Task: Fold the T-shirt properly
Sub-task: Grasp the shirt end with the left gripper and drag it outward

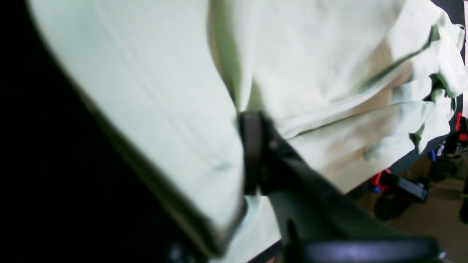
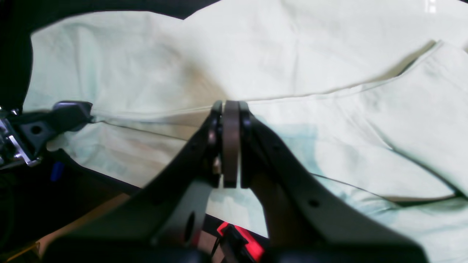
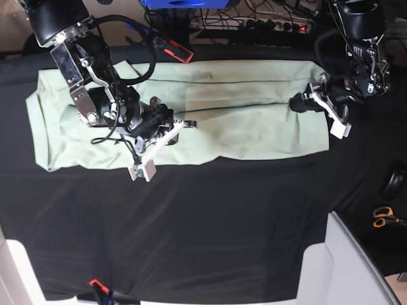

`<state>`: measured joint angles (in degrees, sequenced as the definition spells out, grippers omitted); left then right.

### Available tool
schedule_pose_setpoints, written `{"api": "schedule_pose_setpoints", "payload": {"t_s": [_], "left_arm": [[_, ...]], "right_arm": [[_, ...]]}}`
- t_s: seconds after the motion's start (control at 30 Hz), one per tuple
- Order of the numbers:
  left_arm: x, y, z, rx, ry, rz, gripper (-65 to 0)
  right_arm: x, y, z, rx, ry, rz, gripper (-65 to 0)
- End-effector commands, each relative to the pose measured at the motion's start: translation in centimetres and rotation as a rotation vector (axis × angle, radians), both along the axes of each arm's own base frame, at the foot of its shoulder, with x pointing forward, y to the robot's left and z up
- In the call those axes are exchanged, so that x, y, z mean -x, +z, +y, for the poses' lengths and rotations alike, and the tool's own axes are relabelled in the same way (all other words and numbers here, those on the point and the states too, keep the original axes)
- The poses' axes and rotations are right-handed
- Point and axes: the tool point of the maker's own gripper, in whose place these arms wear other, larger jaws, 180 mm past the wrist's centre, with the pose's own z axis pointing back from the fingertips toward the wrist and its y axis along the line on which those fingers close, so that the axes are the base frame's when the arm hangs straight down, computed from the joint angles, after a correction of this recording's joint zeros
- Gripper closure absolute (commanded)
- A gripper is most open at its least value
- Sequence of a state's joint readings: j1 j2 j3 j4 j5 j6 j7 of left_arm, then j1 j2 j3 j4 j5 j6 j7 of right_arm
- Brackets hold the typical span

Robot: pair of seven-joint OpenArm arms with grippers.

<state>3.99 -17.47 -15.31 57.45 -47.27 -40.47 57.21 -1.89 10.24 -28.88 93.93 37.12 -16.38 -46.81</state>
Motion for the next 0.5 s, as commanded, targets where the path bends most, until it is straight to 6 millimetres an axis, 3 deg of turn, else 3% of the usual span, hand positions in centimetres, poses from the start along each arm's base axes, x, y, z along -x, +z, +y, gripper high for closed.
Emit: {"api": "schedule_pose_setpoints", "payload": {"t_s": [0.0,0.2,0.47], "left_arm": [[1.9,-0.9,0.6,-0.044,-0.050,0.088,-2.5],[1.2,-0.3,1.6,-0.066,-0.049,0.067,0.0],[-1.9,2.6,4.2,-0.146,-0.069,-0.022,0.0]], "right_arm": [[-1.1,1.2,0.3,-0.016,0.001,-0.044,0.0],[-1.2,1.2,0.1,-0.015,-0.003,-0.045,0.0],[-1.2,1.1,0.0,-0.015,-0.007,-0.042,0.0]]}}
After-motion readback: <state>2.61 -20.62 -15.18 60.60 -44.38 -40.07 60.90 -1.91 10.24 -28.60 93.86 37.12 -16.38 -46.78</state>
